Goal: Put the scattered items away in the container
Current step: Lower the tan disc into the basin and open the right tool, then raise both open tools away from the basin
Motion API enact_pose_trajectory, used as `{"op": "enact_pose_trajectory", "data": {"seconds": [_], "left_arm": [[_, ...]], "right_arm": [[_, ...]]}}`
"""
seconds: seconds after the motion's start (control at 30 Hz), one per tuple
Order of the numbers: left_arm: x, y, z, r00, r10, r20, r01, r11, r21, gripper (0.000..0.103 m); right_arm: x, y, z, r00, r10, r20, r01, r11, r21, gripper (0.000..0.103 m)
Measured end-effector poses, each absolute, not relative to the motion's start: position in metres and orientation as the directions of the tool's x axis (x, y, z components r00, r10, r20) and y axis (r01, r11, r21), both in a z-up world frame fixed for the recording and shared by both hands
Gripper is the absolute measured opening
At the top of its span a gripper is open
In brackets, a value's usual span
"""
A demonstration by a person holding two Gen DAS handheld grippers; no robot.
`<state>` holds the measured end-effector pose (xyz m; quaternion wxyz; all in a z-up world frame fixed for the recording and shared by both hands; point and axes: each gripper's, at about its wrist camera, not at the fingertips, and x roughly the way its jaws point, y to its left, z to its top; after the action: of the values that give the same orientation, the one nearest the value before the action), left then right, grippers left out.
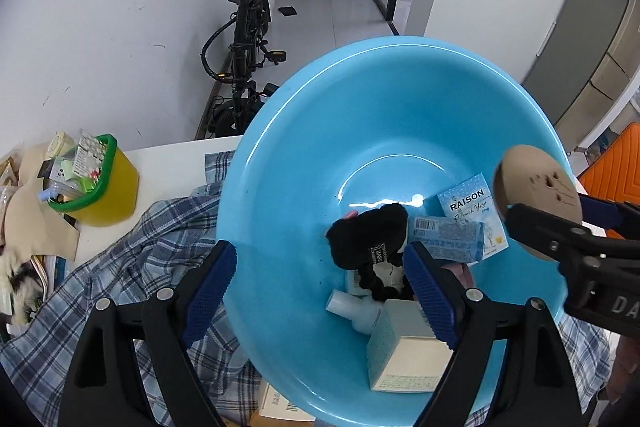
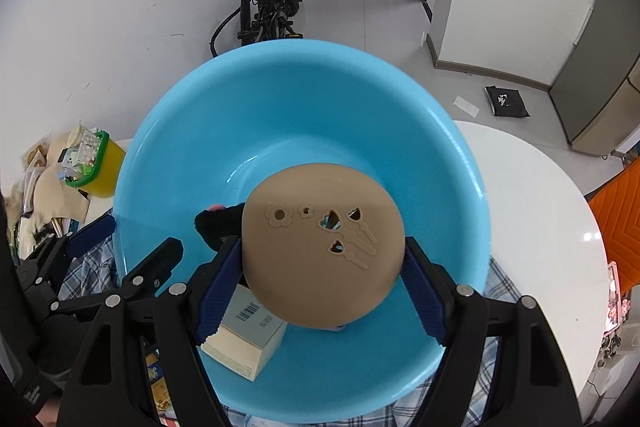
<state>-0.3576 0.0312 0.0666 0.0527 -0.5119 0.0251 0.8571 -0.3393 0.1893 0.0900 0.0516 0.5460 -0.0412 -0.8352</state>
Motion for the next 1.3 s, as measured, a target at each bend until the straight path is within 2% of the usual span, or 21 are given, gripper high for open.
{"op": "enact_pose_trajectory", "data": {"seconds": [0.23, 0.33, 0.4, 0.8, 1.0, 1.17, 1.3], "left_arm": [[-0.359, 0.037, 0.059, -0.443, 0.028, -0.896, -0.141, -0.989, 0.038, 0.087], [-0.359, 0.034, 0.061, -0.449, 0.049, -0.892, -0.126, -0.992, 0.009, 0.087], [-0.358, 0.034, 0.063, -0.454, 0.055, -0.889, -0.131, -0.991, 0.005, 0.087], [-0.352, 0.033, 0.068, -0.465, 0.074, -0.882, -0.122, -0.992, -0.019, 0.087], [-0.336, 0.040, 0.082, -0.525, 0.085, -0.847, -0.183, -0.983, 0.015, 0.087], [-0.312, 0.029, 0.092, -0.594, 0.158, -0.789, -0.180, -0.982, -0.061, 0.087], [-0.296, 0.031, 0.103, -0.679, 0.106, -0.727, -0.171, -0.985, 0.016, 0.087]], "right_arm": [[-0.344, 0.184, 0.083, -0.402, -0.109, -0.909, 0.031, -0.994, 0.106, 0.080], [-0.345, 0.184, 0.082, -0.412, -0.102, -0.906, 0.022, -0.995, 0.102, 0.085], [-0.345, 0.185, 0.082, -0.415, -0.098, -0.904, 0.015, -0.995, 0.101, 0.092], [-0.333, 0.195, 0.097, -0.457, -0.094, -0.884, -0.002, -0.994, 0.107, 0.093], [-0.314, 0.204, 0.116, -0.556, -0.103, -0.825, 0.004, -0.993, 0.121, 0.093], [-0.294, 0.210, 0.128, -0.647, -0.053, -0.761, -0.036, -0.994, 0.100, 0.093], [-0.283, 0.208, 0.130, -0.673, -0.083, -0.735, -0.005, -0.993, 0.117, 0.093]]}}
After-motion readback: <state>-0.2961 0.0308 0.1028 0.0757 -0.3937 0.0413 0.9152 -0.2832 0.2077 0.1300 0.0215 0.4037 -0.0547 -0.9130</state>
